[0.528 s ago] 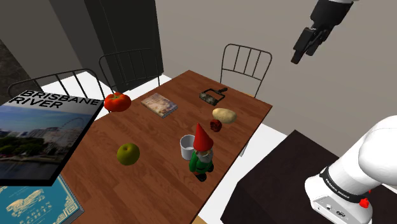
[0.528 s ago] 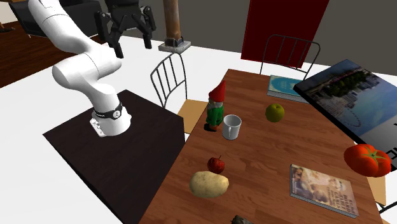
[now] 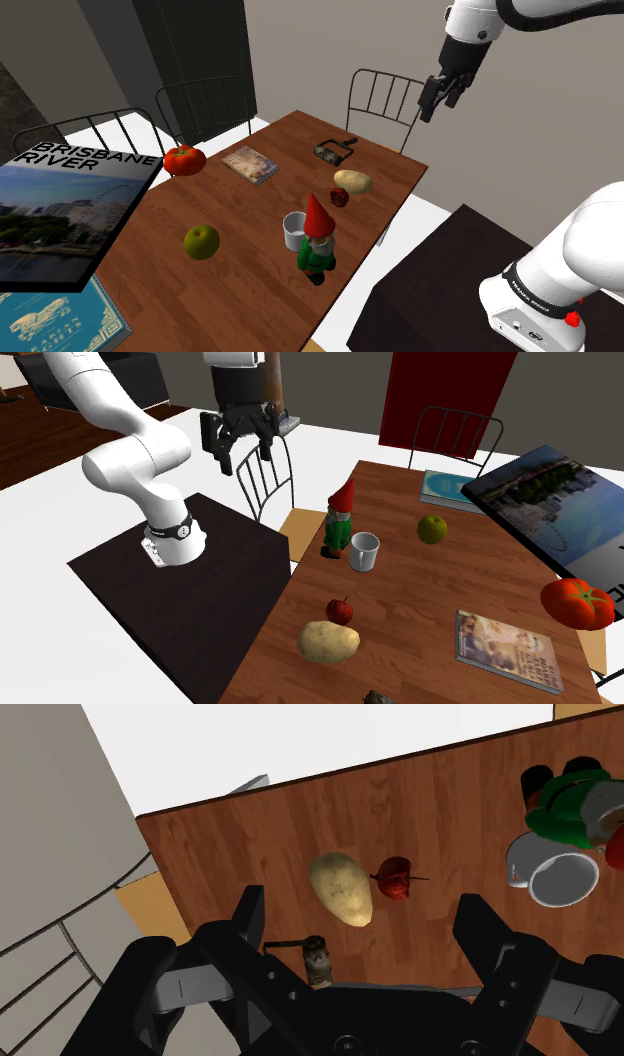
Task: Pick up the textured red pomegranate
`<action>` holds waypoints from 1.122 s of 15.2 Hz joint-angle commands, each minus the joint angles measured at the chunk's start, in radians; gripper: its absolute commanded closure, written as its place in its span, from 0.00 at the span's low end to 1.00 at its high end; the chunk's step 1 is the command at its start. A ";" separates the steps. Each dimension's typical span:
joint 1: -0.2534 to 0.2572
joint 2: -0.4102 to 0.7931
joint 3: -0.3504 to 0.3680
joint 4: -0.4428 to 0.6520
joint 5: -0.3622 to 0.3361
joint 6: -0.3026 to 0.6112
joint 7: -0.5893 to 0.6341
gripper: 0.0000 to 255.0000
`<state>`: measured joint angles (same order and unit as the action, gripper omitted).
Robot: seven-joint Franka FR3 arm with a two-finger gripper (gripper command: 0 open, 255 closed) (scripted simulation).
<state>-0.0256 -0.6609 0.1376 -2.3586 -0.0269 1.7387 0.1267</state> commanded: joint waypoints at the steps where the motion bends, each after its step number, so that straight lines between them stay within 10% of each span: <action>1: -0.003 0.060 0.031 -0.004 -0.008 0.047 0.037 0.00; 17: -0.040 0.679 0.211 0.151 -0.247 0.304 0.409 0.00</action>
<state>-0.0665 -0.0294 0.3429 -2.2349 -0.2492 2.0400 0.5069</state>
